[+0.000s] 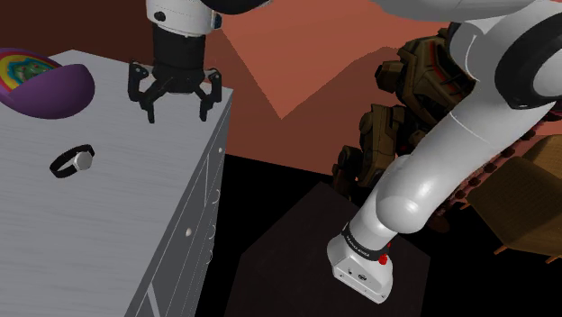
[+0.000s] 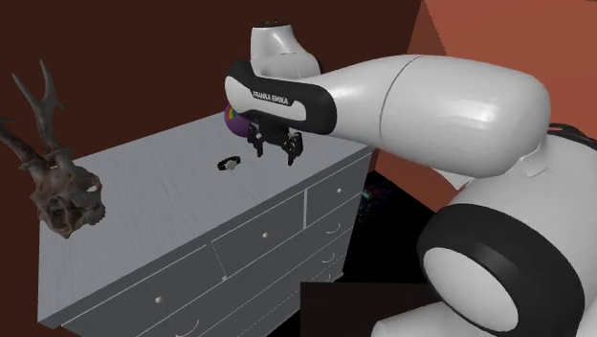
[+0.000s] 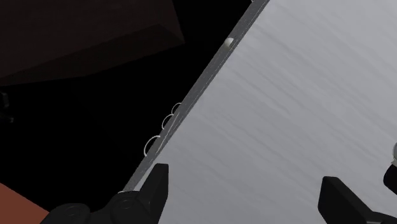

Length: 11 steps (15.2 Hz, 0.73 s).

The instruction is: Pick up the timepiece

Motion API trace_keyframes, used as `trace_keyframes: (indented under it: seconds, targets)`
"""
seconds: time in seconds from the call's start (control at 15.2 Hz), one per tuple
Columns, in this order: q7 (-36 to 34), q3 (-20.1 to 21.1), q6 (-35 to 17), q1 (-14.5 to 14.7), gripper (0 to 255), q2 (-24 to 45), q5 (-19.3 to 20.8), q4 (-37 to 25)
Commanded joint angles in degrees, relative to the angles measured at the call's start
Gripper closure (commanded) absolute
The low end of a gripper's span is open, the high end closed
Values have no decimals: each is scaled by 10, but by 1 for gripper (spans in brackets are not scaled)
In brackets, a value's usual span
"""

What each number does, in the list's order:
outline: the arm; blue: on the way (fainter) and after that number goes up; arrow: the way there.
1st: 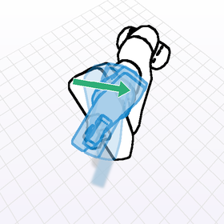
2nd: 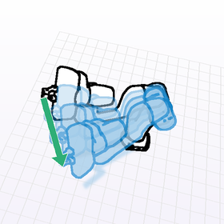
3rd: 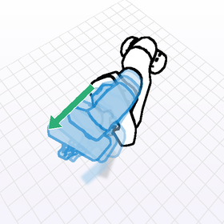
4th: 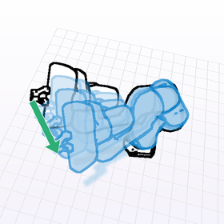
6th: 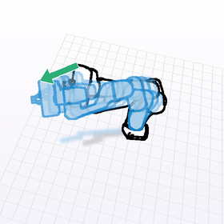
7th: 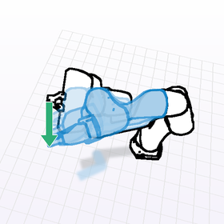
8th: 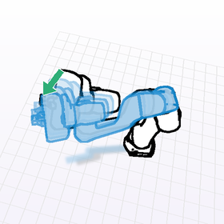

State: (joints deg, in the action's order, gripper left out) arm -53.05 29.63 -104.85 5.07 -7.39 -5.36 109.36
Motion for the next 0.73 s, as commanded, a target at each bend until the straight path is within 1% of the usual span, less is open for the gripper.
trace_keyframes:
  seconds: [0.0,0.13,0.26,0.4,0.59,0.66]
  targets:
    - [-39,17,-3,5,0,48,25,-42]
    - [-78,31,0,15,0,98,54,-88]
    - [-117,41,7,32,0,151,86,-140]
    - [-153,45,18,55,0,205,119,-198]
    - [-197,41,46,100,0,290,167,-299]
    - [-203,39,51,109,0,303,174,-316]
